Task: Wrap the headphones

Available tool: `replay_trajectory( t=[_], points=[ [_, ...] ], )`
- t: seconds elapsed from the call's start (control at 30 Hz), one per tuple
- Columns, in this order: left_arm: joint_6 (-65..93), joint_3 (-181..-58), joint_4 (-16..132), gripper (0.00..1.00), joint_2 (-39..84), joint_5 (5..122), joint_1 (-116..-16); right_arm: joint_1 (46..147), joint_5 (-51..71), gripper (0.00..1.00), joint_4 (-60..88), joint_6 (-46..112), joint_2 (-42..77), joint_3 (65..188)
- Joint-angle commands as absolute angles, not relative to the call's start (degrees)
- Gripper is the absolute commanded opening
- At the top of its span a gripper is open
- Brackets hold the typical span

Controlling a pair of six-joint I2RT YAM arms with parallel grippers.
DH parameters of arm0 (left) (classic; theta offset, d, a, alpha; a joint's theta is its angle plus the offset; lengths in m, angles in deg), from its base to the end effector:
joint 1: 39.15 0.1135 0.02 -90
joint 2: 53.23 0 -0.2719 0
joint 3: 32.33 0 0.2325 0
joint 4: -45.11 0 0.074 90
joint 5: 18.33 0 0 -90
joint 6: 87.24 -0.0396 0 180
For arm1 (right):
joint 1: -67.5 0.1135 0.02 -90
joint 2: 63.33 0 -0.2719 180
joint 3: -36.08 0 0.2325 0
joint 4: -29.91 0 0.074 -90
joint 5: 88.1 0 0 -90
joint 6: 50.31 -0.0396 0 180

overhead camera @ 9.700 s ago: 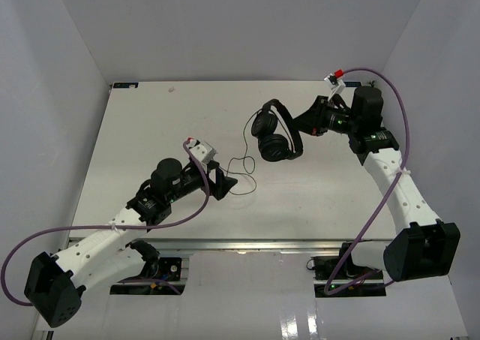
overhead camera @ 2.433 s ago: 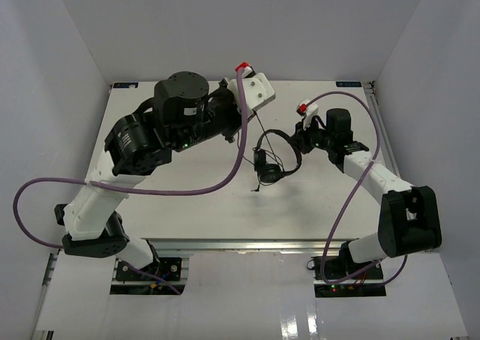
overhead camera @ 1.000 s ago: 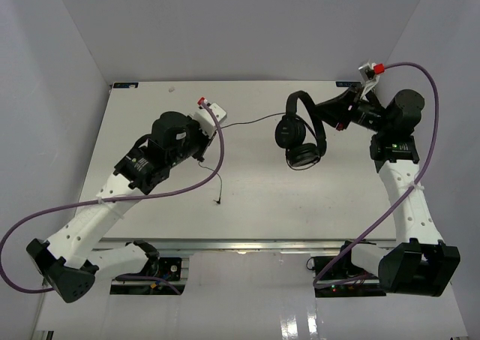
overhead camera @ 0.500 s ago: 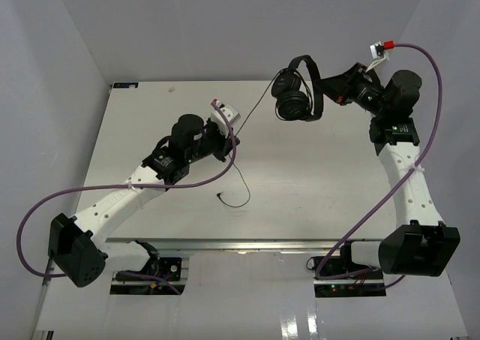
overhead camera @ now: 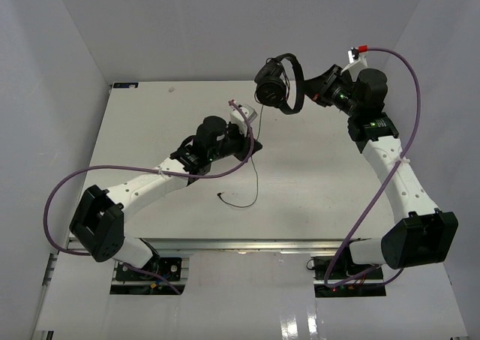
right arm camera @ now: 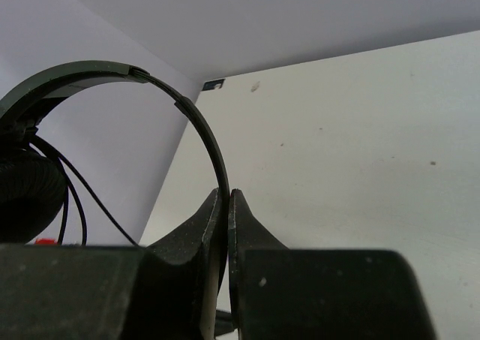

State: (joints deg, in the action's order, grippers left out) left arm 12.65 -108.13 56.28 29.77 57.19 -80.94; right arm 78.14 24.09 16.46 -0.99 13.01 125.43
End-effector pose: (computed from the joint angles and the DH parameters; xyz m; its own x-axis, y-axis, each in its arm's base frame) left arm 0.2351 -0.2234 0.3188 -0.3727 0.1101 -0.9214 0.7696 0.5915 -0.2406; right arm 0.2852 0.0688 0.4292 -0.3591 0.5467 -0.7564 -0.4062 0.6382 0.6540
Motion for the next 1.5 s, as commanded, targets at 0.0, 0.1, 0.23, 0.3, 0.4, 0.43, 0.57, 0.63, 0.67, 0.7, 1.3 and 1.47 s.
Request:
replay_trajectory(
  t=[0.0, 0.1, 0.23, 0.3, 0.4, 0.43, 0.57, 0.63, 0.67, 0.7, 1.3, 1.47],
  points=[
    [16.28, -110.79, 51.38, 0.0, 30.27, 58.2, -84.18, 79.91, 11.27, 0.08, 16.08, 1.39, 13.1, 129.37],
    [16.84, -111.43, 51.01, 0.0, 30.22, 59.35, -86.09, 80.65, 7.05, 0.08, 16.7, 4.01, 14.02, 128.82],
    [17.89, -111.44, 51.21, 0.0, 28.75, 60.09, -87.05, 81.04, 0.02, 0.08, 17.6, 7.21, 15.25, 127.57],
    [18.16, -111.44, 51.88, 0.0, 27.75, 60.64, -87.14, 81.12, -1.92, 0.08, 17.94, 8.46, 15.49, 126.99],
    [18.26, -111.88, 54.1, 0.01, 26.64, 61.33, -87.14, 81.3, -4.9, 0.08, 18.8, 11.19, 15.86, 126.2],
    [18.07, -112.36, 55.31, 0.01, 26.53, 61.46, -87.14, 81.48, -5.82, 0.08, 19.44, 12.34, 15.89, 125.86],
    [16.29, -115.45, 60.1, 0.01, 26.14, 62.0, -87.23, 82.21, -10.18, 0.08, 22.48, 19.1, 15.58, 124.18],
    [14.96, -117.32, 64.21, 0.01, 26.22, 62.41, -87.15, 83.36, -12.57, 0.08, 24.31, 23.38, 15.35, 122.95],
    [14.34, -118.29, 65.4, 0.01, 26.38, 62.52, -87.14, 83.96, -13.8, 0.08, 25.07, 25.36, 15.18, 122.37],
    [13.32, -119.75, 67.48, 0.0, 26.76, 62.65, -87.2, 84.98, -15.64, 0.08, 26.58, 28.28, 14.86, 121.36],
    [-4.94, -137.46, 93.86, 0.01, 33.56, 73.65, -87.23, 95.49, -20.03, 0.08, 50.91, 66.76, 9.32, 104.16],
    [-7.0, -136.93, 94.52, 0.01, 33.44, 75.01, -87.23, 95.8, -16.91, 0.08, 47.74, 67.38, 9.18, 104.21]
  ],
)
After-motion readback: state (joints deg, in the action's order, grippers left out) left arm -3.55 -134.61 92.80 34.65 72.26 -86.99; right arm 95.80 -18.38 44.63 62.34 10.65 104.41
